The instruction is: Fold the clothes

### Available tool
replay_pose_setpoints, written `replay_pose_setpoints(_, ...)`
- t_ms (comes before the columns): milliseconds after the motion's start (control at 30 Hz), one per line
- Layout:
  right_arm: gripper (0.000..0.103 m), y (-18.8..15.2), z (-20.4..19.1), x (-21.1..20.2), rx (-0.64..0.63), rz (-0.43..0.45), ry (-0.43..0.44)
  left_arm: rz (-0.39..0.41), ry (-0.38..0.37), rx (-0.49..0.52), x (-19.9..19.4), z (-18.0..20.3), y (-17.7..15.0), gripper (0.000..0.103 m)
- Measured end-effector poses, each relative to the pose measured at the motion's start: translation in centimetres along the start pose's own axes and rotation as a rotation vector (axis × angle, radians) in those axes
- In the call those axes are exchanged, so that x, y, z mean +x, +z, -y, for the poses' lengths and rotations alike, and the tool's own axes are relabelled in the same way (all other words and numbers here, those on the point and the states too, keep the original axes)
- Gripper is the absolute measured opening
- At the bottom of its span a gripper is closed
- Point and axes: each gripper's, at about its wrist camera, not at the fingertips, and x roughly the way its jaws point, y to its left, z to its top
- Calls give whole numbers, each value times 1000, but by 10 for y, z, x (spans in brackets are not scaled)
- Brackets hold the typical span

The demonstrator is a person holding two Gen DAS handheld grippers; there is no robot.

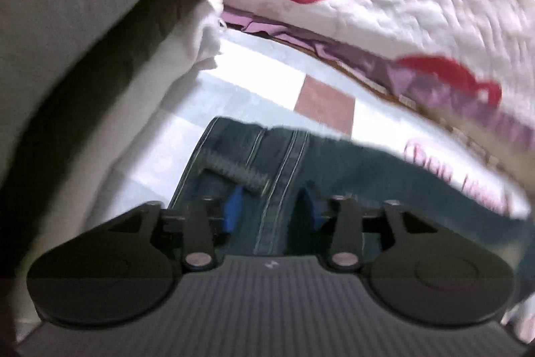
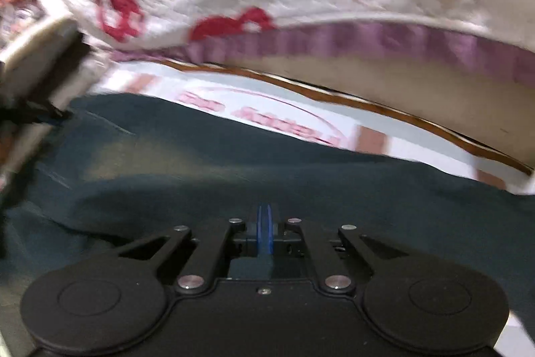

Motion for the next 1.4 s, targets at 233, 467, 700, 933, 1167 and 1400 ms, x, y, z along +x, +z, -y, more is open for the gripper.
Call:
replay_pose_setpoints(233, 21, -23, 99, -2, 248, -49, -193, 30, 10, -70, 23, 0, 5, 79)
replay_pose_setpoints(467, 32, -71, 160, -29, 522, 11, -241, 83, 62, 98, 27, 9, -2, 41)
replay_pose_setpoints(700, 47, -106, 182, -34, 816, 118, -183, 193, 24, 162, 5, 18, 2, 7)
replay_pose_setpoints(933, 52, -111, 179, -24, 809, 117, -216, 405, 26, 232, -37, 38, 20, 7)
replay_pose_setpoints(1167, 52, -115, 173, -27, 744, 79, -263, 369, 56, 201, -8, 31, 27, 7)
replay_pose_setpoints(1400, 52, -130, 179, -45, 707, 39, -323, 374, 176, 127, 1, 17, 26, 12)
